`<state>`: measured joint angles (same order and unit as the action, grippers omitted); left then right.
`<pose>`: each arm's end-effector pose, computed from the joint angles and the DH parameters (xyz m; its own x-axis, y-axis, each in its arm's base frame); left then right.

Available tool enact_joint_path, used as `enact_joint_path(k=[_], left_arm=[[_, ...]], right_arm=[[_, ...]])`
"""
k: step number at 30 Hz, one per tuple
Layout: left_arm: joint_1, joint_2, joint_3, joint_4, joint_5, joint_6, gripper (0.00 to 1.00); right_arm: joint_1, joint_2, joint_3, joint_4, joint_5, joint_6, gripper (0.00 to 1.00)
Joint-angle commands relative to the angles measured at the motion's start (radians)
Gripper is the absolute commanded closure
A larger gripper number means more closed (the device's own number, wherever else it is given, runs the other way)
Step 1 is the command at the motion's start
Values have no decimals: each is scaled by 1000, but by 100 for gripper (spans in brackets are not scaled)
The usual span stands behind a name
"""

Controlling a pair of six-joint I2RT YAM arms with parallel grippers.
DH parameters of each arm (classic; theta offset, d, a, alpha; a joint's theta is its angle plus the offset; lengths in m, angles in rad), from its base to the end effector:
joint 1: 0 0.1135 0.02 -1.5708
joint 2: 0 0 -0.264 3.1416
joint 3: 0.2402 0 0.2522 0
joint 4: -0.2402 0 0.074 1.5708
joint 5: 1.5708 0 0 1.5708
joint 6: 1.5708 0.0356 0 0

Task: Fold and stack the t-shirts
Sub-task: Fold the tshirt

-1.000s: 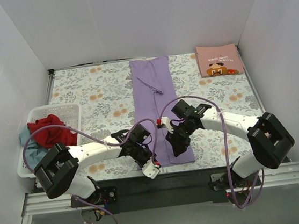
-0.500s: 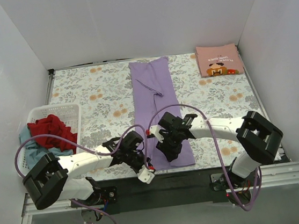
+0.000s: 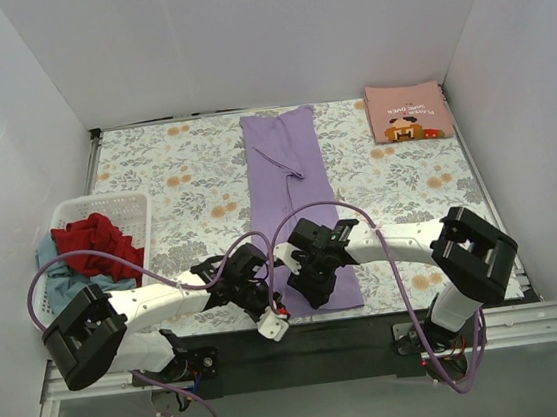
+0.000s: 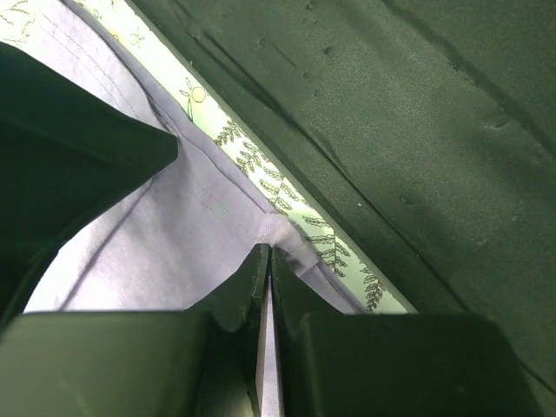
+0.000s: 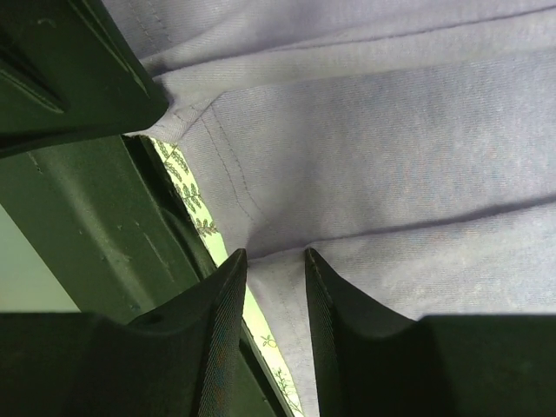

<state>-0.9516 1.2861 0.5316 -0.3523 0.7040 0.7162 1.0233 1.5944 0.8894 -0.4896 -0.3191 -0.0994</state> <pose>0.1035 -0.1849 0.1524 0.1264 0.6849 -0.7176 0.9358 -0.3224 -0.1428 0.1421 0.2545 0.1641 -0.3954 -0.8295 -0.3945 -0.9145 0.3151 0.2539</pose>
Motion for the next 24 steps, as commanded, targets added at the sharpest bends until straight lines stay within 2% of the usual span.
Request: enact_joint_path(k=[1,4,5,8,11,24], left_arm=[[-6,-31,-12,15,40,-3,100],[-6,-31,-10,19,38,-4,100],[-6,-30,-10,21,38,-4,100],[-6,-30,-10,21,37,-4,100],[-6,-31,-10,22,38,-4,100],[-6,-54,-24,39,38,-24,100]], right_arm=[[4,21,22,17,20,7,60],[4,25,20,16,26,3,70],[4,26,22,14,20,0,78],[6,16,35,0,8,-5,91],[4,-4,49,-21,-15,-10,99],[-6,-70,102,-47,-130,-10,99]])
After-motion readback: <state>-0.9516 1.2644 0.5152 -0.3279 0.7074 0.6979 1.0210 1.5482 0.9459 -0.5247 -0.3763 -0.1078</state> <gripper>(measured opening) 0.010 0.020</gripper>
